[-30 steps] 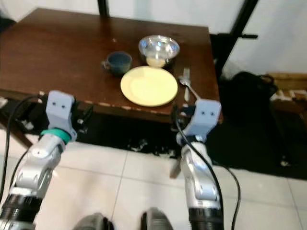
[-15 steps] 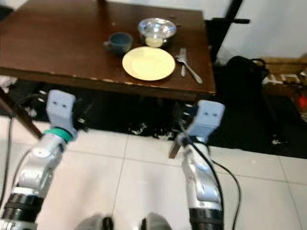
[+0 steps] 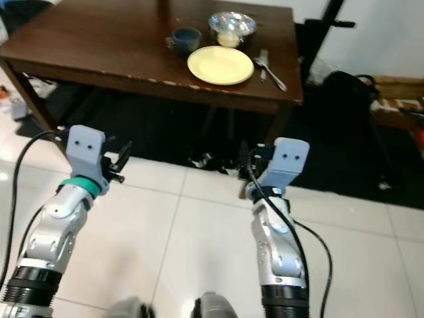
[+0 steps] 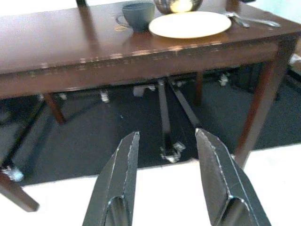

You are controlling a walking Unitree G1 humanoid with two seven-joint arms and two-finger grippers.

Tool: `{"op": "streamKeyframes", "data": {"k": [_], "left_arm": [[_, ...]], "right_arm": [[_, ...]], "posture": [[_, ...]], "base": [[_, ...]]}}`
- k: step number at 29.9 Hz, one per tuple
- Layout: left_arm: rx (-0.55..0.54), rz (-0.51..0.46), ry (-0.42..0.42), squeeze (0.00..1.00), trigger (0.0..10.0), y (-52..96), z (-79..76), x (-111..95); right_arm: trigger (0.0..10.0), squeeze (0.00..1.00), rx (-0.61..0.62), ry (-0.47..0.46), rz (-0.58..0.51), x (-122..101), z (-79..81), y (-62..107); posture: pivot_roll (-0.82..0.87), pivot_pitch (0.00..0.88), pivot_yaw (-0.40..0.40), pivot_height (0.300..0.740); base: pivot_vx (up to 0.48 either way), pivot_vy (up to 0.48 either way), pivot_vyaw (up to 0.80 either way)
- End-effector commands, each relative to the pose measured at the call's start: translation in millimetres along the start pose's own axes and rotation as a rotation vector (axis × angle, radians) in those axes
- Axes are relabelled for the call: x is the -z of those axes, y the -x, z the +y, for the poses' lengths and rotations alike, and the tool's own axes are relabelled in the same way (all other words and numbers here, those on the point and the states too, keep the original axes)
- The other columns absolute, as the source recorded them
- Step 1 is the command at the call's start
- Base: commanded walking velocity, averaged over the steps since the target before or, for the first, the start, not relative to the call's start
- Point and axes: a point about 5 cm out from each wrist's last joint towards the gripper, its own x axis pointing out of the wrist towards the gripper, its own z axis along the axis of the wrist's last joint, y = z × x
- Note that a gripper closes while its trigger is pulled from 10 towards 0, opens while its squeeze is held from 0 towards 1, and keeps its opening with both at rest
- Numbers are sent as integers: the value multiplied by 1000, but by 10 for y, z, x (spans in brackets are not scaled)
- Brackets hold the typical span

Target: Setting the table

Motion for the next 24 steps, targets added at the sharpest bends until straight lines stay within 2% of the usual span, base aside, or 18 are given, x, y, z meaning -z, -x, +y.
{"op": "streamKeyframes", "data": {"k": [1, 24], "left_arm": [[-9, 20, -6, 0, 10000, 24, 26, 53], [-3, 11, -10, 0, 10000, -16, 46, 20]], "right_arm": [[10000, 0, -14, -14, 12, 33, 41, 8], [10000, 0, -6, -7, 12, 41, 55, -19]], "posture": [[-43, 0, 22, 740], [-19, 0, 39, 740]], "base": [[-334, 0, 0], [-335, 0, 0]]}}
